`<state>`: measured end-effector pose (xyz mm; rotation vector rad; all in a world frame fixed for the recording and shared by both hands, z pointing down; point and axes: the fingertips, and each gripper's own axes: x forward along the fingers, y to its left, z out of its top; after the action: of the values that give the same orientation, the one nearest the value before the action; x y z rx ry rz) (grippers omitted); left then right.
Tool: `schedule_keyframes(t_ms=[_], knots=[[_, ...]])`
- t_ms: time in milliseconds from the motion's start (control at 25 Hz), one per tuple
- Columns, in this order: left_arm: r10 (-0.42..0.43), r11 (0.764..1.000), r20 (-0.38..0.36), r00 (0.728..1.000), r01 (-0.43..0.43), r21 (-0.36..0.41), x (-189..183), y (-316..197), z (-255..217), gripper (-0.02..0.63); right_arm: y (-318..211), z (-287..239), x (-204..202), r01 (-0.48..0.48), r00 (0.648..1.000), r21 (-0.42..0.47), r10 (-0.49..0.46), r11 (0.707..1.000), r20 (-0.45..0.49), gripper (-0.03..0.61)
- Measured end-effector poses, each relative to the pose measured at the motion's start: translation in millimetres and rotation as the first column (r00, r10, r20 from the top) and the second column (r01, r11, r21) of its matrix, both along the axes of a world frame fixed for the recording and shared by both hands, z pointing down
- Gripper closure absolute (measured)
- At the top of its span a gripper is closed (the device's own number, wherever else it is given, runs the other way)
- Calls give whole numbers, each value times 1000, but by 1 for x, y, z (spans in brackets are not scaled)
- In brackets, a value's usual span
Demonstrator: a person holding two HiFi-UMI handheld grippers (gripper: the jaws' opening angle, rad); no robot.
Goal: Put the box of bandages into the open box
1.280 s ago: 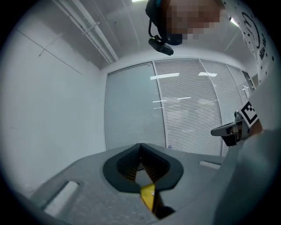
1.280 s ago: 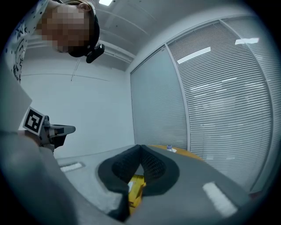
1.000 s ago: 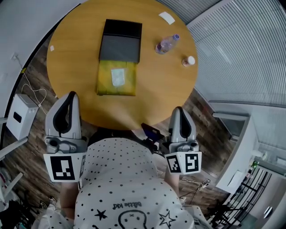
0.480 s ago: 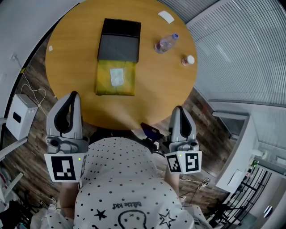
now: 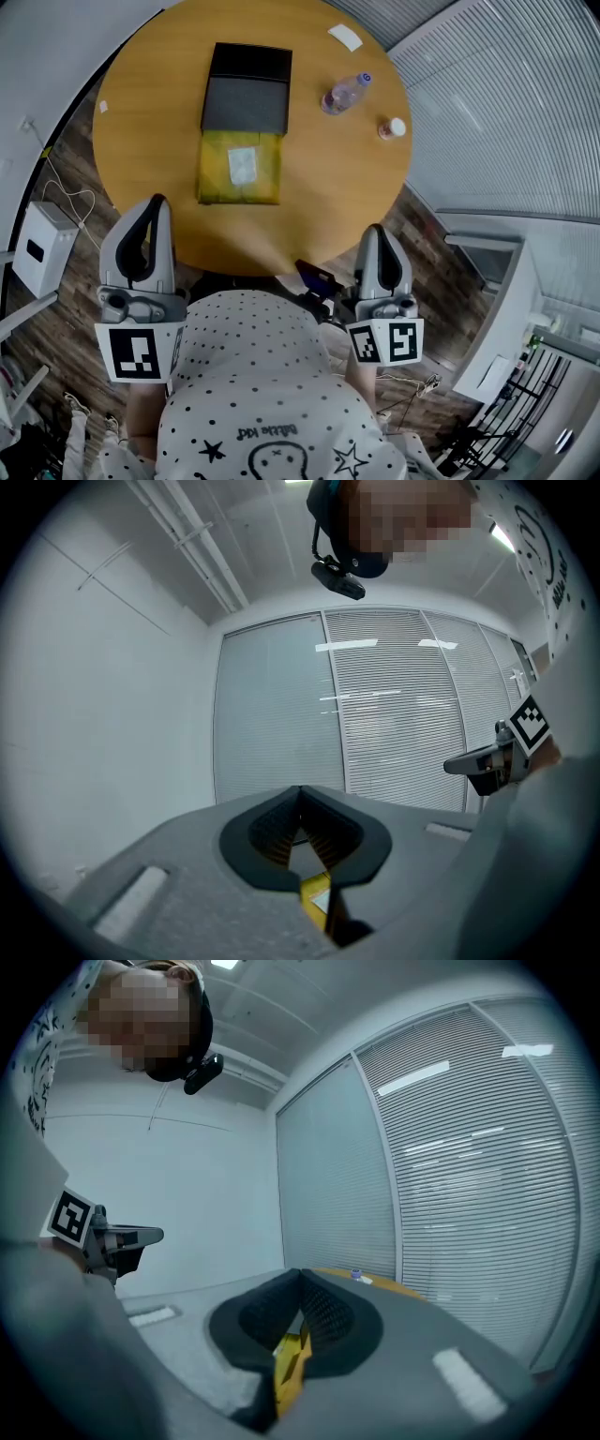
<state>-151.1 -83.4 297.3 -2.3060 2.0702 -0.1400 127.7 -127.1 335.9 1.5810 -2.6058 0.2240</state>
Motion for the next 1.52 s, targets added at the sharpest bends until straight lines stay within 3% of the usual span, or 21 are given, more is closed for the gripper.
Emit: schedule_keyframes(t_ms=[1200,1520], knots=[[2,1000,13,1000,-2,22,4,3,-5,604,3,-3,1,5,1000,8,-6,1000,6,575],[-2,1000,12,1000,2,22,3,6,-5,604,7,-1,-8,56,998,15,-56,998,-41,575]])
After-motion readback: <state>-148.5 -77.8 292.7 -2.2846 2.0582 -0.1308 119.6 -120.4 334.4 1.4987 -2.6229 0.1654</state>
